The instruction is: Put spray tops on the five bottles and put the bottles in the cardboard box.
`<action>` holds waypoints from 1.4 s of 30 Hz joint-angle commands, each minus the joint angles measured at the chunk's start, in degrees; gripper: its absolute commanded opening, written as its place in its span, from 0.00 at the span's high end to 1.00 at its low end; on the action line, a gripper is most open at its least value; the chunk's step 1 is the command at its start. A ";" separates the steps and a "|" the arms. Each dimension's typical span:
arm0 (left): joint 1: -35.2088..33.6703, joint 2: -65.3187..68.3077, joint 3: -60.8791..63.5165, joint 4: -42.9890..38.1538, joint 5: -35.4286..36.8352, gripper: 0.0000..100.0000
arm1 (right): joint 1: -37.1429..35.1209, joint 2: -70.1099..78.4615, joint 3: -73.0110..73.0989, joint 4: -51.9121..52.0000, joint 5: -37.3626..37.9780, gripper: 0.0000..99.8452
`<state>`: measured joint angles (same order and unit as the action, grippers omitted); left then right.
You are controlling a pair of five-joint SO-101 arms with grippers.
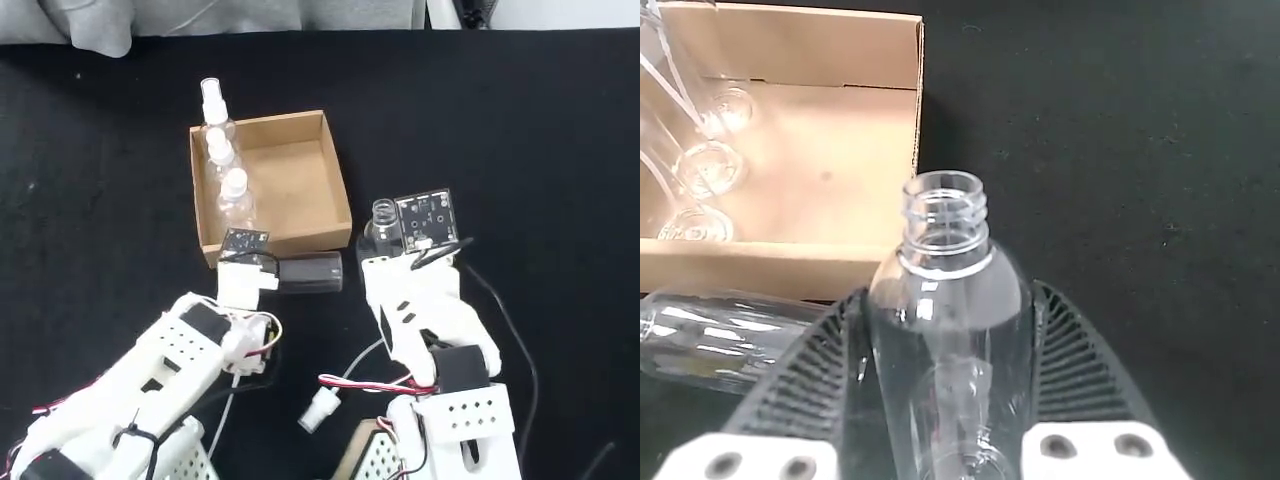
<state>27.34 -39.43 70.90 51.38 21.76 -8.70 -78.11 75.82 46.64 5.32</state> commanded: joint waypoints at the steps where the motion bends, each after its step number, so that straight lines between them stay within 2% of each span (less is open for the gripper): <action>1: -6.90 -4.75 -3.21 0.62 0.53 0.97 | 1.76 -1.36 -0.66 -1.85 0.26 0.91; 4: -10.86 -9.32 -2.42 1.14 0.62 0.97 | 1.76 -1.36 -0.66 -1.85 0.26 0.91; 10: -16.31 -18.20 -2.24 7.74 0.79 0.97 | 1.76 -1.36 -0.66 -1.76 0.26 0.91; 13: -18.68 -20.22 -1.63 8.26 4.22 0.97 | 1.76 -1.36 -0.66 -1.76 0.26 0.91; 22: -20.62 -20.22 -1.10 8.35 6.24 0.97 | 1.76 -1.36 -0.66 -1.67 0.26 0.91; 29: -28.35 -20.22 -2.42 8.35 6.24 0.97 | 1.76 -1.36 -0.66 -1.58 0.26 0.91; 42: -30.73 -20.13 -3.12 8.35 7.56 0.97 | 1.76 -1.36 -0.66 -1.58 0.26 0.91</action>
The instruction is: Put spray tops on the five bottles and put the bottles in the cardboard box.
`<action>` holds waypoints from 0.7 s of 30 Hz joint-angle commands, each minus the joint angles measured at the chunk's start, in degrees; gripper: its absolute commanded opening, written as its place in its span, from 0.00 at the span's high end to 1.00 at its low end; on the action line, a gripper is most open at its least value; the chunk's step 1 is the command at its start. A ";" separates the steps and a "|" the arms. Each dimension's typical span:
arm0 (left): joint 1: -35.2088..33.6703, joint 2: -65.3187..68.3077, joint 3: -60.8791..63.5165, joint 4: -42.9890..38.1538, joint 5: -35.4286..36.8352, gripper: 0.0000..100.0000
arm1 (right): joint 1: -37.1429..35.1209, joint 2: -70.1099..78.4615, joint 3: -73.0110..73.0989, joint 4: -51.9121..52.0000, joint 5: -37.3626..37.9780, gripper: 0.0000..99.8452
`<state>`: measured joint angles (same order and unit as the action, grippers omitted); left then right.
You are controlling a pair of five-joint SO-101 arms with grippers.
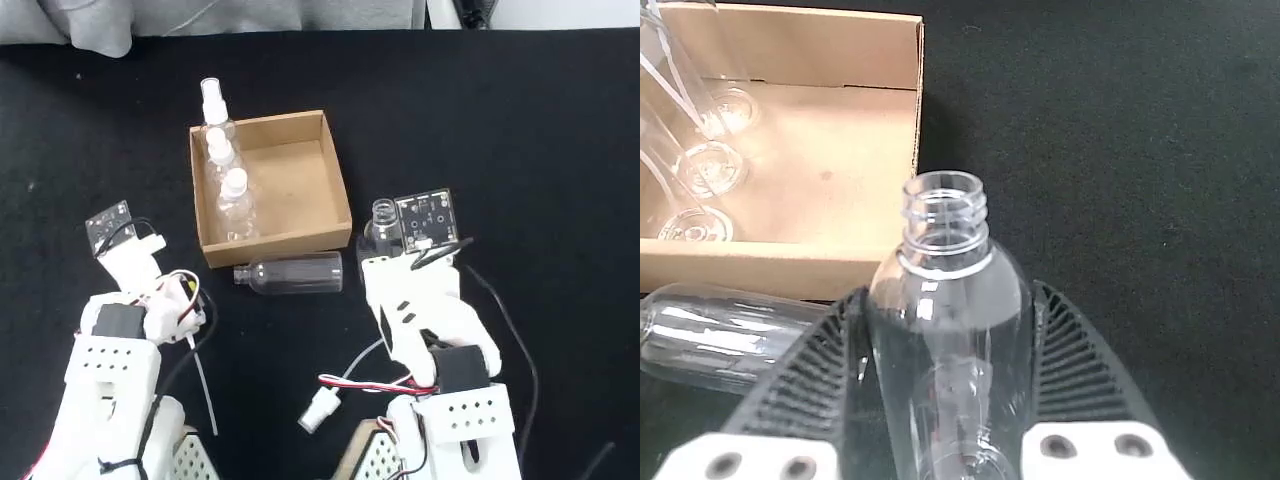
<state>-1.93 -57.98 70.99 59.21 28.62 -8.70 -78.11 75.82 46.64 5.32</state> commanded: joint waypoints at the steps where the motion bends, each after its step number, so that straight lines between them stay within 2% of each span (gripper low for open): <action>1: -2.15 -1.58 -3.30 0.44 0.70 0.97 | 1.76 -1.36 -0.66 -1.58 0.26 0.91; 11: -3.47 -0.79 -3.38 0.35 0.70 0.97 | 1.76 -1.36 -0.66 -1.49 0.26 0.91; 21: -3.74 16.88 -11.03 0.00 0.62 0.97 | 1.76 -1.27 -0.66 -1.49 0.26 0.91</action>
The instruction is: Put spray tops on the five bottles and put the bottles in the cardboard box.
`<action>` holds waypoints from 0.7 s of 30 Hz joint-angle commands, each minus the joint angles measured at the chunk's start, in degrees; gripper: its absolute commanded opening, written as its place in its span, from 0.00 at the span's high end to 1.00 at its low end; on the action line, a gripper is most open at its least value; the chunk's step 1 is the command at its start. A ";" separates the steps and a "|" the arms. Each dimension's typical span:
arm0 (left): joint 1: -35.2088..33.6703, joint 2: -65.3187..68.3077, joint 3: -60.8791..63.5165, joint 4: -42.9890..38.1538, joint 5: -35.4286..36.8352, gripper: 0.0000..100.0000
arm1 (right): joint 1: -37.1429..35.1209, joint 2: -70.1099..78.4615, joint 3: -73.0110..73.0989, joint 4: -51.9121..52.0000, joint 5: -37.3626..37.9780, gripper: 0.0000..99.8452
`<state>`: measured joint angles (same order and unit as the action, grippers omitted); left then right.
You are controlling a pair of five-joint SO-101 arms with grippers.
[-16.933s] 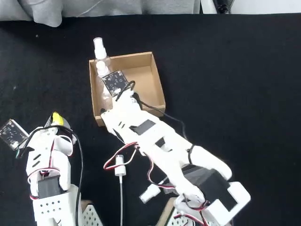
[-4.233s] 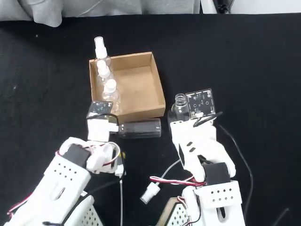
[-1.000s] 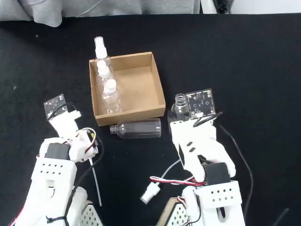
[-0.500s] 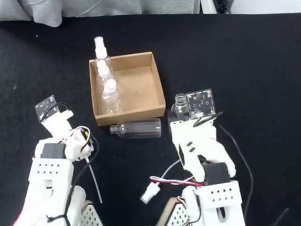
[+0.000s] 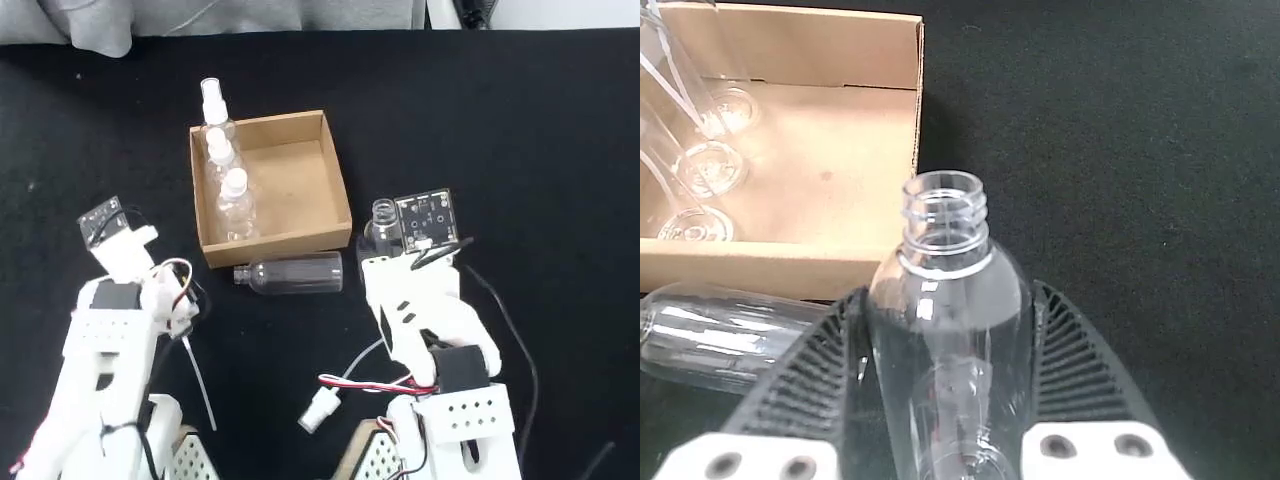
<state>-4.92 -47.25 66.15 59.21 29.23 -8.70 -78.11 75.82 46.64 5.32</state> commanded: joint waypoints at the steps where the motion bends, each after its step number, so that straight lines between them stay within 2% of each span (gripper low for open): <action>1: -0.75 7.65 -6.81 0.00 0.00 0.97 | 1.76 -1.27 -0.66 -1.49 0.26 0.91; 10: -0.66 19.16 -11.91 0.00 0.00 0.96 | 1.76 -1.36 -0.66 -1.49 0.26 0.91; 16: -0.75 26.46 -14.73 0.44 1.14 0.81 | 1.76 -1.54 -0.66 -1.49 0.26 0.91; 21: -0.84 30.42 -16.92 0.44 2.81 0.81 | 2.55 -1.63 -0.66 -1.49 0.26 0.91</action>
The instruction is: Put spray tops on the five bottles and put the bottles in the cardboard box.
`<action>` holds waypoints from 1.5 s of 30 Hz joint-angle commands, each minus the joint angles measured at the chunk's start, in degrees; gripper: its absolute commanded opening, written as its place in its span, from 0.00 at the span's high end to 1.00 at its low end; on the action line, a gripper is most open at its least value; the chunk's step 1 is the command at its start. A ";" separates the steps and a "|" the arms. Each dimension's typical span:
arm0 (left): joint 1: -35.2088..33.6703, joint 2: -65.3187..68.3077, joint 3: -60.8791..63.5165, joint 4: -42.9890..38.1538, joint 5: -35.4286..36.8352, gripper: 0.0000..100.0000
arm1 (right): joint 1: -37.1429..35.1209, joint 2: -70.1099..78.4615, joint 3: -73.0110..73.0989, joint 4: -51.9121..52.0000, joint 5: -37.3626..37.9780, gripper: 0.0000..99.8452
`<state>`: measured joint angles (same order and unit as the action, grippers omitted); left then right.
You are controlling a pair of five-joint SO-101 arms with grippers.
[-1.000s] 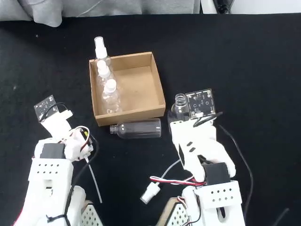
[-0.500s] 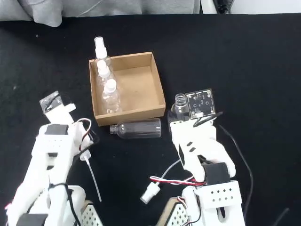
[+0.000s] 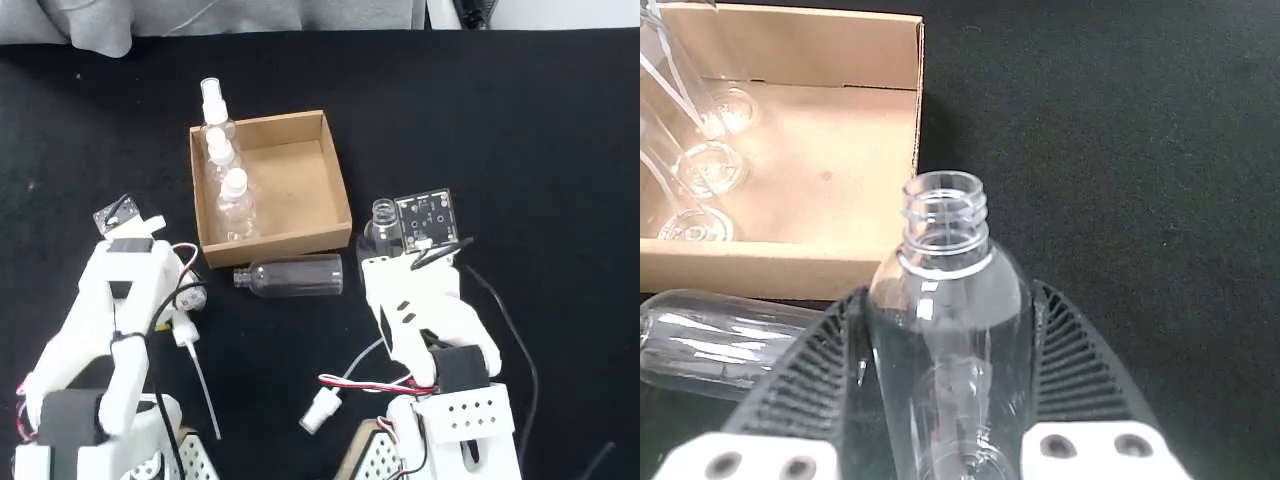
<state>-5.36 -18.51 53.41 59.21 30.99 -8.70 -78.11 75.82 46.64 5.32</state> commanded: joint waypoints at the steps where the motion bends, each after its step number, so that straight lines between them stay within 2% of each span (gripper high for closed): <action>1: -0.48 2.11 -4.44 0.44 1.05 0.81 | 2.90 -1.71 -0.66 -1.49 0.26 0.91; 16: -2.07 2.20 -4.53 0.00 1.14 0.81 | 3.25 -1.80 -0.66 -1.49 0.26 0.91; 22: -0.04 2.37 -4.53 0.00 1.14 0.95 | 3.25 -1.80 -0.66 -1.49 0.26 0.91; 33: 0.22 2.02 -5.23 0.44 1.14 0.97 | 3.25 -1.80 -0.66 -1.49 0.26 0.91; 45: -1.36 -11.87 -2.42 2.90 1.14 0.97 | 2.99 -1.71 -0.66 -1.49 0.26 0.91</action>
<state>-5.98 -23.16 51.12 61.67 31.52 -7.21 -78.11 75.82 46.64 5.32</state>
